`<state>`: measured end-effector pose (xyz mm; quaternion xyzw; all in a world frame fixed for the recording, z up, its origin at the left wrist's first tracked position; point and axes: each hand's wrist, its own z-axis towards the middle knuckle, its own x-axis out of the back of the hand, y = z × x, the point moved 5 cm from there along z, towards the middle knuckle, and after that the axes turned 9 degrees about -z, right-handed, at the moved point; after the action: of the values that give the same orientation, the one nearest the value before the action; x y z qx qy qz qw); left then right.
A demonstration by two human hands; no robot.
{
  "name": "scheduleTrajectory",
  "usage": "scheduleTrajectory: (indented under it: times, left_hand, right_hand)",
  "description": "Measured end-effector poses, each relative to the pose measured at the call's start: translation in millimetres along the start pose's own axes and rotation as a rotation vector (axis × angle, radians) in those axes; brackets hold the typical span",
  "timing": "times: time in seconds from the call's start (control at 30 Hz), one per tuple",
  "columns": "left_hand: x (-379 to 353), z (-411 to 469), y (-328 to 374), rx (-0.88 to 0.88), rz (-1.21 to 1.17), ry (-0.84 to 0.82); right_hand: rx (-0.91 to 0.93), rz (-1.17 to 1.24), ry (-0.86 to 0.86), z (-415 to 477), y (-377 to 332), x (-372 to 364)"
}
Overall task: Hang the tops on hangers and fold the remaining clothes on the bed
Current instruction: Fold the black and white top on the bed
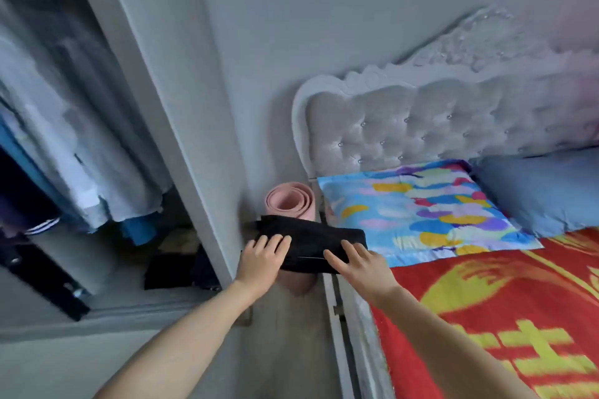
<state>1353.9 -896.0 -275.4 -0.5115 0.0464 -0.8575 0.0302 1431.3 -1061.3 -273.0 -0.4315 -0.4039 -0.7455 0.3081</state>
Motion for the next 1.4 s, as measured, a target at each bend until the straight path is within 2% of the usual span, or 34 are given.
scheduleTrajectory:
  times: [0.2, 0.3, 0.37, 0.5, 0.67, 0.87, 1.1, 1.23, 1.4]
  left_hand:
    - [27.0, -81.1, -80.3, 0.246, 0.011, -0.113]
    - [37.2, -132.4, -138.0, 0.375, 0.031, -0.187]
    - [41.5, -164.5, -172.9, 0.434, 0.029, -0.220]
    - [50.5, -233.4, -252.4, 0.471, 0.076, -0.164]
    - [47.5, -299.5, -322.6, 0.517, 0.073, -0.134]
    - [12.9, -333.4, -369.1, 0.547, 0.025, -0.175]
    - [-61.7, -343.1, -431.4, 0.661, -0.068, -0.438]
    - [-100.3, -340.1, -480.9, 0.701, -0.073, -0.563]
    - [-164.1, -329.5, -549.9, 0.597, 0.020, -0.510]
  right_hand:
    - [0.230, 0.029, 0.002, 68.2, -95.0, 19.5]
    - [0.313, 0.018, -0.110, 113.0, -159.8, 11.2]
    - [0.346, 0.040, -0.112, 137.9, -200.4, 10.5]
    - [0.439, 0.068, -0.120, 193.0, -293.4, 20.6]
    - [0.491, 0.145, -0.233, 235.0, -380.9, 4.1]
    - [0.510, 0.201, -0.367, 267.5, -430.0, -35.2]
    - [0.549, 0.274, -0.486, 321.7, -465.0, -120.3]
    - [0.556, 0.333, -0.478, 366.6, -486.7, -162.2]
    - [0.589, 0.313, -0.444, 422.3, -516.3, -233.7]
